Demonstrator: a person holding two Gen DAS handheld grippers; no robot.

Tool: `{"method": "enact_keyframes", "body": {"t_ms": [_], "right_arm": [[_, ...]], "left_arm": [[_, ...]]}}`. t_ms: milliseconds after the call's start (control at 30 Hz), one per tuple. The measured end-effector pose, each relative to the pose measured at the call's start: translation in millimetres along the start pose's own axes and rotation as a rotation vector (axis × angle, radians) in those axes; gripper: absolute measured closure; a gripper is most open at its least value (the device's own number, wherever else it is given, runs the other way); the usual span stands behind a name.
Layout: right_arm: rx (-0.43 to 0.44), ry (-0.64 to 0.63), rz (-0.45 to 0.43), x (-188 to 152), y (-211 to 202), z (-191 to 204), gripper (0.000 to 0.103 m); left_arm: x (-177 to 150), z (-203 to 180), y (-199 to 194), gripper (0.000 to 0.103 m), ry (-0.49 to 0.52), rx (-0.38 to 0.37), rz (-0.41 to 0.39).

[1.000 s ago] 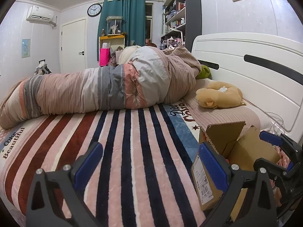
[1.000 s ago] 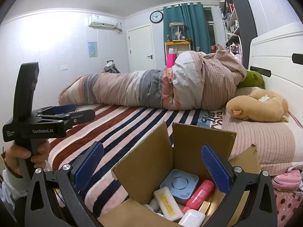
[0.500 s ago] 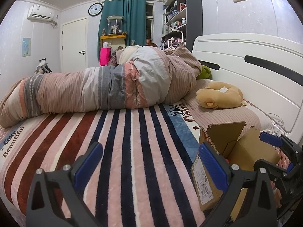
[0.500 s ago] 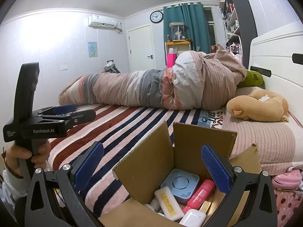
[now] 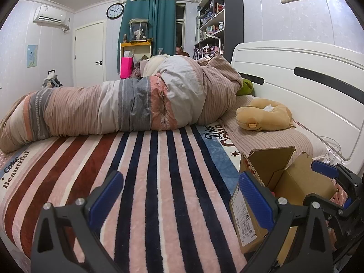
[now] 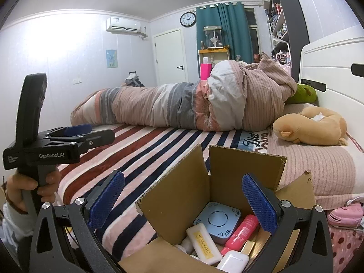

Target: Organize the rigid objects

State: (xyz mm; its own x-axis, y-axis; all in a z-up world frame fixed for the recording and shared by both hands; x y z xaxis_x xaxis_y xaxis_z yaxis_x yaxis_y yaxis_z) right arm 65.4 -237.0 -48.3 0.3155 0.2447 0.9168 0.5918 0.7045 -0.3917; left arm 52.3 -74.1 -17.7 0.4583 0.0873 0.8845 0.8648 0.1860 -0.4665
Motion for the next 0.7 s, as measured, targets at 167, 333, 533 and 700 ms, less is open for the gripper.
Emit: {"method": "enact_keyframes", "body": {"t_ms": [167, 333, 533, 700], "right_arm": [[0.000, 0.001, 0.000, 0.7, -0.5, -1.6, 0.000], [0.000, 0.005, -0.001, -0.1, -1.2, -1.2, 0.000], [-0.002, 0.004, 0.000, -0.4, -1.0, -2.3, 0.000], [-0.005, 0.005, 0.000, -0.4, -1.5, -1.2, 0.000]], "left_arm": [[-0.9, 1.0, -0.5, 0.002, -0.003, 0.001, 0.000], [-1.0, 1.5, -0.4, 0.002, -0.003, -0.001, 0.000], [-0.8, 1.5, -0.3, 0.002, -0.003, 0.001, 0.000], [-0.8, 2.2, 0.1, 0.002, -0.002, -0.001, 0.000]]}}
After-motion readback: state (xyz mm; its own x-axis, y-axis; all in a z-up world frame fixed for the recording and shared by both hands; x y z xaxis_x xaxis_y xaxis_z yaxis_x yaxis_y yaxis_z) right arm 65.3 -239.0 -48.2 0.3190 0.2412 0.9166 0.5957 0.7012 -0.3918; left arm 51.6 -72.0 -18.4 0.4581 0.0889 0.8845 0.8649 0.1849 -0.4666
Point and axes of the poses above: each gripper's, at about its wrist camera, not at the fingertips, and y roughly the way its jaws point, z to its left, x to its top, the point moved 7 cm from there along y, roughly the way its jaws point, and after that the axes turned 7 degrees about x, right-handed, at the moved point
